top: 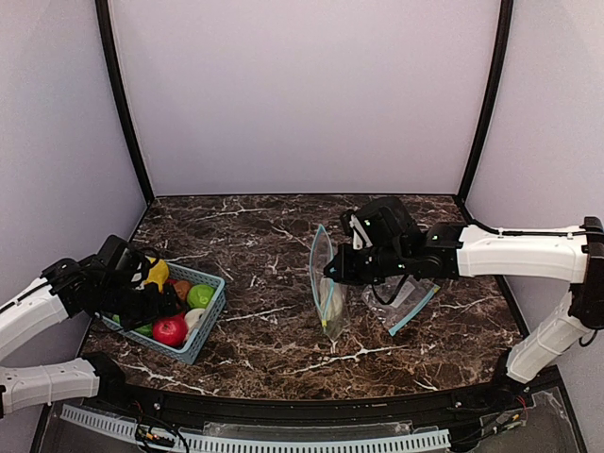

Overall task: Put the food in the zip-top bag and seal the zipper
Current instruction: Pick up the fake fruit from the bin.

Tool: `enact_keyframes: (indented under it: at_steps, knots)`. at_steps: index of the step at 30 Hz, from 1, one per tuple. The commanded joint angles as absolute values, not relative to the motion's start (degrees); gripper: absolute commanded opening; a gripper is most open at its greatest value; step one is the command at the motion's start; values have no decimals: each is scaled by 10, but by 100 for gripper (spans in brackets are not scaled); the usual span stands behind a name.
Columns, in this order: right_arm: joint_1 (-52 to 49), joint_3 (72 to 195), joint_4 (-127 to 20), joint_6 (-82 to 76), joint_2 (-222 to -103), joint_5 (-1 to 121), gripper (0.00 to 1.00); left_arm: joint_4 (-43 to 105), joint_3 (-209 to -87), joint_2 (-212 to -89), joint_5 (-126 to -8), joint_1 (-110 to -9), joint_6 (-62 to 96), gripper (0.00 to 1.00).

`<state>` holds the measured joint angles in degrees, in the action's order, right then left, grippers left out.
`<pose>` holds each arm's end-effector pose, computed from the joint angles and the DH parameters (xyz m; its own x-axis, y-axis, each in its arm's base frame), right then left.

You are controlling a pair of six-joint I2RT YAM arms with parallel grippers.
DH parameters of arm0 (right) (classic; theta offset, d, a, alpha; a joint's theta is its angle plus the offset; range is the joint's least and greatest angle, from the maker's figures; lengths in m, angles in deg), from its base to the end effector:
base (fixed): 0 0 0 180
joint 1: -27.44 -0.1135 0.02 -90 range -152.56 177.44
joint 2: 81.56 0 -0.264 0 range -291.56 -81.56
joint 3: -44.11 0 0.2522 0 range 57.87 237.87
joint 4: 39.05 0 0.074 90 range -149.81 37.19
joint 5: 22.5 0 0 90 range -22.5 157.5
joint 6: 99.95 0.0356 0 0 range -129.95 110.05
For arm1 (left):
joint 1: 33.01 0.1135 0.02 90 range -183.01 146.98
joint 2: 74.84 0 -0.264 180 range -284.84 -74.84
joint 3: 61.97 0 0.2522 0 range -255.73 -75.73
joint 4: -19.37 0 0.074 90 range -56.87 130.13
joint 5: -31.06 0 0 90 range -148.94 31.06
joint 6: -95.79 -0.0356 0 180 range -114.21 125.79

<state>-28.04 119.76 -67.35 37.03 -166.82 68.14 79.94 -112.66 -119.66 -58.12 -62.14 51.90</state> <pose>0.1892 0.2744 0.2672 -0.8363 0.0742 -0.5433 -0.3041 0.7617 0.5722 0.1286 -0.0711 0.2359 -0.8398 -0.3569 -0.4090 -0.1813 0.8946 -0.4083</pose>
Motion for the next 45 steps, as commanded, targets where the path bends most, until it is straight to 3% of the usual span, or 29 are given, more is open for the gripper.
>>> enact_keyframes:
  at_steps: [1,5,16,21,31,40,45]
  knots:
    - [-278,1193,-654,366,-1670,680,0,833,-1112,-1202,-588,-619,517,98]
    - [-278,1191,-653,367,-1667,682,0,847,-1113,-1201,-582,-618,515,89]
    - [-278,1187,-652,368,-1667,681,0,839,-1110,-1218,-583,-618,500,87]
    - [-278,1186,-650,369,-1666,682,0,835,-1107,-1219,-588,-618,500,80]
    - [-278,1185,-649,368,-1666,679,0,840,-1114,-1216,-584,-618,496,75]
    - [-278,1183,-650,360,-1653,677,0,899,-1231,-1198,-495,-619,417,74]
    - [-278,1188,-648,354,-1658,666,0,854,-1289,-1211,-554,-619,362,66]
